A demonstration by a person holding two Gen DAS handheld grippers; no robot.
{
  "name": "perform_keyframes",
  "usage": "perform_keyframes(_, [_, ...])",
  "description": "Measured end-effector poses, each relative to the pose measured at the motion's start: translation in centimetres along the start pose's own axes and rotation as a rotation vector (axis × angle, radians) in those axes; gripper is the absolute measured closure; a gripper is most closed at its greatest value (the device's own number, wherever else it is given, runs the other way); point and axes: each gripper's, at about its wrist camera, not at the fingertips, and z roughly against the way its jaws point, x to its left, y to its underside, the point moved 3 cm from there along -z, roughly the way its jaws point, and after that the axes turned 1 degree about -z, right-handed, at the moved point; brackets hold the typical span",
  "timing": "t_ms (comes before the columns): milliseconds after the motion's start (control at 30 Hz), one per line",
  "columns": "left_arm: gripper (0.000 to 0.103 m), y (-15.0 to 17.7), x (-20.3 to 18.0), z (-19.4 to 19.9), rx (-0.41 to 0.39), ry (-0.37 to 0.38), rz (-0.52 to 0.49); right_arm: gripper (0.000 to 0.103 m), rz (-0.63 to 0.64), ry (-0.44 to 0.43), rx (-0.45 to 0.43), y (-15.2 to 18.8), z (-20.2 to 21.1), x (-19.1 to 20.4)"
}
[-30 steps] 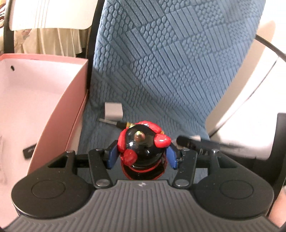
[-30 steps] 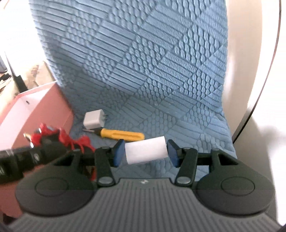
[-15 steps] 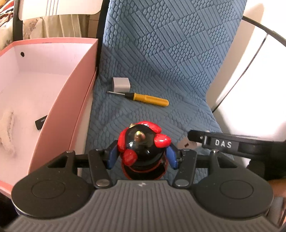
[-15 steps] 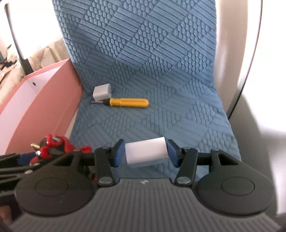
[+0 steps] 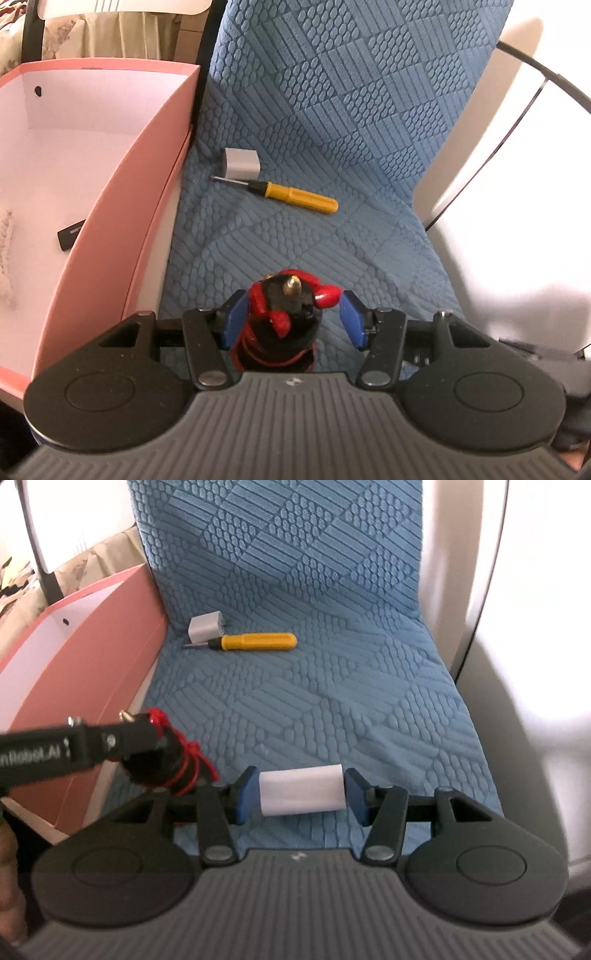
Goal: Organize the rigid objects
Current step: 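Lift the figurine with the left gripper while the right gripper lifts the white block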
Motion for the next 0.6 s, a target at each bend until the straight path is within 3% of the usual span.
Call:
perform_keyframes(267, [0.041, 0.1, 0.6, 0.8, 0.003, 0.056, 0.049, 0.050, 0.023, 0.034, 0.068, 1.9, 0.4, 0.3])
perform_keyframes(367, [0.036, 0.3, 0.9, 0.9, 0.007, 0.058, 0.057, 0.050, 0.006, 0.035, 0.097, 2.1, 0.0, 0.0])
perform_keyframes(600, [0.035, 0.7, 0.9, 0.2, 0.028, 0.055, 0.033, 0.044, 0.000, 0.042, 0.077, 1.6, -0.3, 0.0])
